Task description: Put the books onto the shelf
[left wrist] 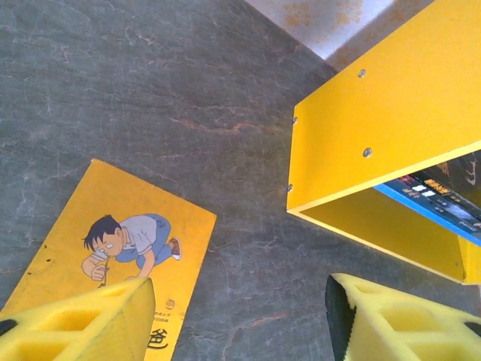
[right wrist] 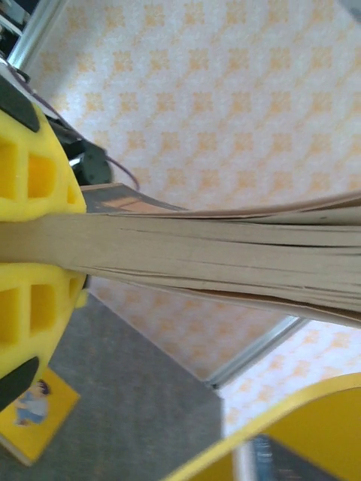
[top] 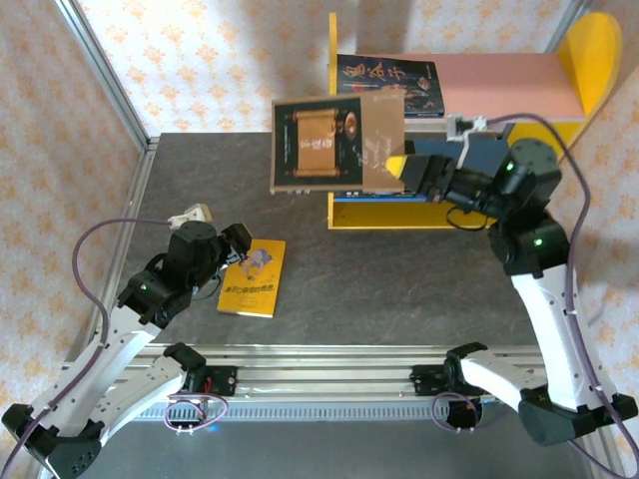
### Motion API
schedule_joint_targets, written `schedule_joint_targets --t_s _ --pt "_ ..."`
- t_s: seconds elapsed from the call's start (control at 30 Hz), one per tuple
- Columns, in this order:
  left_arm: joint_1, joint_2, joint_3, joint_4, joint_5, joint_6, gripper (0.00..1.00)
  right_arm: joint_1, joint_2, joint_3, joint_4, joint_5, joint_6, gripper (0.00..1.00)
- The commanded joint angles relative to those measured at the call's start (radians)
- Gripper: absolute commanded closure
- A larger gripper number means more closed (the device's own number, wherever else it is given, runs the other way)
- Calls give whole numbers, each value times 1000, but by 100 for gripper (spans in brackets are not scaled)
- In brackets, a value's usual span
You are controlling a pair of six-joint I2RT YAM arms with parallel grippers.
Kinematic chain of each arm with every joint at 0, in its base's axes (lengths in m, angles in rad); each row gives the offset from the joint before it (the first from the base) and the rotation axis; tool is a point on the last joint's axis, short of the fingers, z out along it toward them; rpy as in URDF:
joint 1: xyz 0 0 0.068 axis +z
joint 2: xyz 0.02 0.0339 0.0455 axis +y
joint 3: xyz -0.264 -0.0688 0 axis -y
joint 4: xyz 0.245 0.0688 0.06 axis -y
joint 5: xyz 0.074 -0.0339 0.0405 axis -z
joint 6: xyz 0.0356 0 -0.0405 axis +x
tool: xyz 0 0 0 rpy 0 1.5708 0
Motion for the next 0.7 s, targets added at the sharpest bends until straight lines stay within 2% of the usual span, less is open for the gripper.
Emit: schedule_joint_targets --t_s 0.0,0.2,0.4,0.53,0.67 --pt "-8 -8 71 -94 -17 57 38 -78 69 165 28 -88 -21 99" --pt "-7 -9 208 -200 -56 157 32 -225 280 472 -18 -187 10 99" --pt "-8 18 354 -274 -86 237 31 -334 445 693 -69 -240 42 99" --pt "-8 34 383 -291 -89 248 30 -397 527 790 -108 -280 42 99" --pt "-8 47 382 -289 -77 283 30 -439 574 801 -111 -296 29 99"
